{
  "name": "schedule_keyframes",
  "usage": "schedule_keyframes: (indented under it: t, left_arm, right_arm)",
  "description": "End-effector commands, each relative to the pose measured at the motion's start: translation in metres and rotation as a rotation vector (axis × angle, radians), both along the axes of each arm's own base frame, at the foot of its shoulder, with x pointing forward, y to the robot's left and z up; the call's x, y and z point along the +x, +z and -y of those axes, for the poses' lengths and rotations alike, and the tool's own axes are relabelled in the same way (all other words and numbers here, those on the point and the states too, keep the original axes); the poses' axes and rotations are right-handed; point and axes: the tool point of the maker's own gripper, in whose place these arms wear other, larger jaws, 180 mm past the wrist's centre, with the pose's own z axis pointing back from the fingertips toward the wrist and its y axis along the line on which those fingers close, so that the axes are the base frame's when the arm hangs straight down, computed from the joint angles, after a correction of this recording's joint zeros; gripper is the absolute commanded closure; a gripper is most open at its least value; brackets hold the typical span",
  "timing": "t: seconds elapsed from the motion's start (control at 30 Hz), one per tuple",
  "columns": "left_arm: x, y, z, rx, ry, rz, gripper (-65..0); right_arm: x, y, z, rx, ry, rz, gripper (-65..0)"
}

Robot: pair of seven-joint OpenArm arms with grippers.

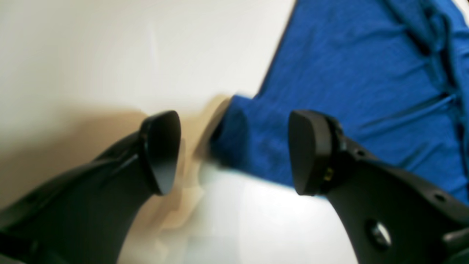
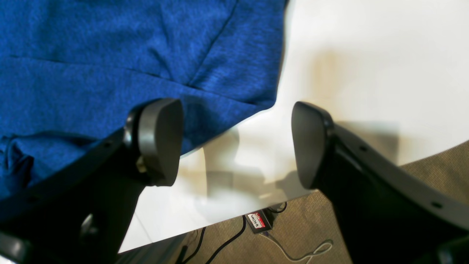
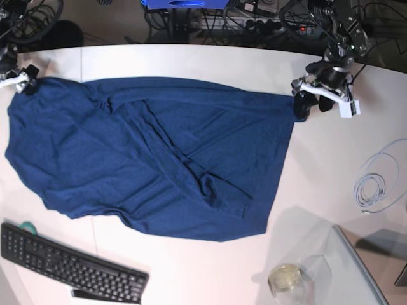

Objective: Layout the t-shirt on the table in an organized manner, then fold the t-shirt properly
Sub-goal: 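Lower the shirt edge and regrasp it with the left gripper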

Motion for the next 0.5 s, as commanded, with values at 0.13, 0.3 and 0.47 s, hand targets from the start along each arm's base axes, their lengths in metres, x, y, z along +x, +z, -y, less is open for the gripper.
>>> schedule_keyframes:
  t: [0.13,0.3,0.47]
  left_arm:
    - [0.011,0.002,-0.004,-0.014,0.016,0.033,-39.2]
    - [0.010,0.003,-0.006,-0.011,0.015,0.032,-10.9]
    - [0.004,0.014,-0.013,0.023,0.017,0.048,0.0]
  right_arm:
    - [0.008,0.010,0.009,-0.026,0.007,0.036,-42.6]
    - [0.008,0.010,0.010,-0.028,0.007,0.037,-42.6]
    - [0.010,0.011,0.010,-0.028,0.007,0.040,-42.6]
